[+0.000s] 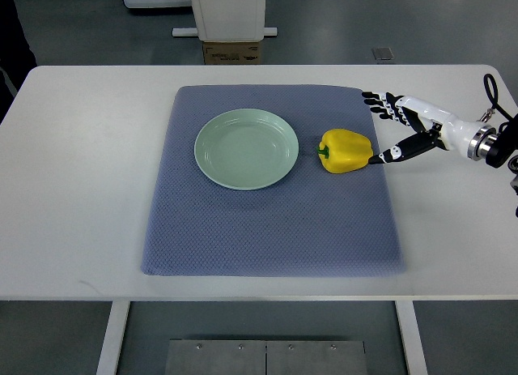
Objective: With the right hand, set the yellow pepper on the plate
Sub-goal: 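Reach the open right hand toward the yellow pepper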
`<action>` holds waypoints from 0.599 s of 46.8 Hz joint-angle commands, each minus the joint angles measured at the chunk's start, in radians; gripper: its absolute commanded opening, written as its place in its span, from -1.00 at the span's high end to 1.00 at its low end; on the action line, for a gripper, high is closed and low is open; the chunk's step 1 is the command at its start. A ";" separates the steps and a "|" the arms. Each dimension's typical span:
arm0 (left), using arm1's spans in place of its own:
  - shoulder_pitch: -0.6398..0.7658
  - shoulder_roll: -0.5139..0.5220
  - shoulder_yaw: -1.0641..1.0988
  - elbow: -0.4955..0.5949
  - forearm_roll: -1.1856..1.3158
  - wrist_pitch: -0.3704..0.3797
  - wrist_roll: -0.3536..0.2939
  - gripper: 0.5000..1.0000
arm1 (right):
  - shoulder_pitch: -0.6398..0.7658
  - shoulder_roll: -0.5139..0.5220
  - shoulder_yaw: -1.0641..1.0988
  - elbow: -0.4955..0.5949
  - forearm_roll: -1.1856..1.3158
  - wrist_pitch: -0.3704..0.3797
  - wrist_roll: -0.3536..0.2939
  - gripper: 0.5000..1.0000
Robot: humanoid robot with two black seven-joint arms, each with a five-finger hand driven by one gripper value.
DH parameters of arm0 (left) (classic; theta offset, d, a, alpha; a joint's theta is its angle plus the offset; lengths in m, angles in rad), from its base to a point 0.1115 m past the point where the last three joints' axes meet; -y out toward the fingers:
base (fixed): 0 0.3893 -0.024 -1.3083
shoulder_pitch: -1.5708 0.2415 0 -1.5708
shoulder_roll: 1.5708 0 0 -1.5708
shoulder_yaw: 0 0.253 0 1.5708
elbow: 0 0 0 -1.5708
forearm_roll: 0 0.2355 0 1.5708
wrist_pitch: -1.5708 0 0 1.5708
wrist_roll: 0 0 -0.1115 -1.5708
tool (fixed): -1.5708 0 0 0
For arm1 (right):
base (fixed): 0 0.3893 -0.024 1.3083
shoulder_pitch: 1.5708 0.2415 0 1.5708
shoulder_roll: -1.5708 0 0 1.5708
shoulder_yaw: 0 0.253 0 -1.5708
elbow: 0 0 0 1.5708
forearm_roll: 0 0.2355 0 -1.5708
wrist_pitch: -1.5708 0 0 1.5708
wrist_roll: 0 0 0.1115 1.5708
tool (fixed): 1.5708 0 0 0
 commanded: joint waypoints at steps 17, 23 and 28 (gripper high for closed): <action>0.000 0.000 0.000 0.000 0.000 0.000 0.000 -1.00 | 0.115 0.101 -0.232 -0.016 -0.006 -0.105 0.001 -0.70; 0.000 0.000 0.000 0.000 0.000 0.000 0.000 -1.00 | 0.126 0.144 -0.255 -0.056 -0.006 -0.117 0.001 -0.70; 0.000 0.000 0.000 0.000 0.000 0.000 0.000 -1.00 | 0.134 0.176 -0.278 -0.097 -0.006 -0.123 0.000 -0.70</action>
